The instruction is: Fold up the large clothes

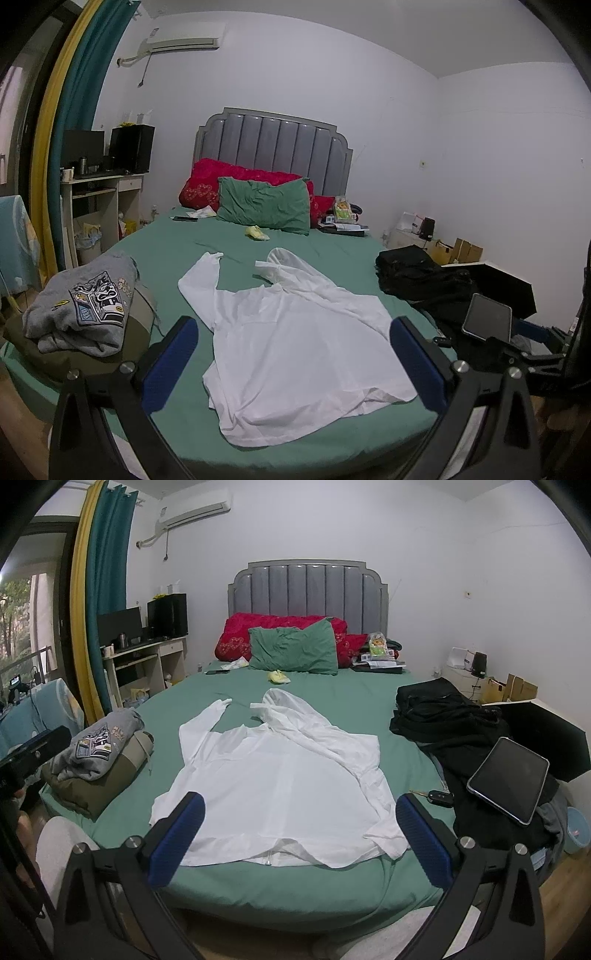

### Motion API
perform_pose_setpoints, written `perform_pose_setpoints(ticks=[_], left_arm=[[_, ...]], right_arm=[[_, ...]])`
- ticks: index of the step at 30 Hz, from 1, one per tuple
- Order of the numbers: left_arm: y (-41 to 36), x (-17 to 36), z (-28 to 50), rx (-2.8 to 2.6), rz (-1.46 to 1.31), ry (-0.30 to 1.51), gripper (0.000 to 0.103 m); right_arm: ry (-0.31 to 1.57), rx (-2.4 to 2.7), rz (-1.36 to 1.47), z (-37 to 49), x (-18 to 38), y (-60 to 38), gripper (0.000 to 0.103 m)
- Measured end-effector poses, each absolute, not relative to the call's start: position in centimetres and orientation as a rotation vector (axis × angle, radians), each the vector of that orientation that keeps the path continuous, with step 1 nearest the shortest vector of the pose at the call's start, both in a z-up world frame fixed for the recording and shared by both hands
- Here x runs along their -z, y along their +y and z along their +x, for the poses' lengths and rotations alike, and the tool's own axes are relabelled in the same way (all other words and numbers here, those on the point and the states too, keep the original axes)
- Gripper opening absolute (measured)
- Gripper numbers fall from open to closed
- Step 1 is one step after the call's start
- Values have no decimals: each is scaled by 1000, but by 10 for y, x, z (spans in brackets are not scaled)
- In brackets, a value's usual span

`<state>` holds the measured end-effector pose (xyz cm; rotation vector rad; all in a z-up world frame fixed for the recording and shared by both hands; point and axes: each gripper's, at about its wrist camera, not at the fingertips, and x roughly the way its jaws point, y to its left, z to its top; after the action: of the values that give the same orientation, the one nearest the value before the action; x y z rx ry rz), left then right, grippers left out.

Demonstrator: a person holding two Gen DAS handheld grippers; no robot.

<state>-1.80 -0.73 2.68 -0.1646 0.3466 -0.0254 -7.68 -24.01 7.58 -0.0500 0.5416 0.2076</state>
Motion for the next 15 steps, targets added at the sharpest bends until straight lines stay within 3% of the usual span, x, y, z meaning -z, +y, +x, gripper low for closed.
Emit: perform_pose_setpoints(ticks=[15], left_arm=[[-6, -29, -23, 21, -165, 335, 103]], right_arm=[[543, -206, -53, -78, -77, -239, 102]])
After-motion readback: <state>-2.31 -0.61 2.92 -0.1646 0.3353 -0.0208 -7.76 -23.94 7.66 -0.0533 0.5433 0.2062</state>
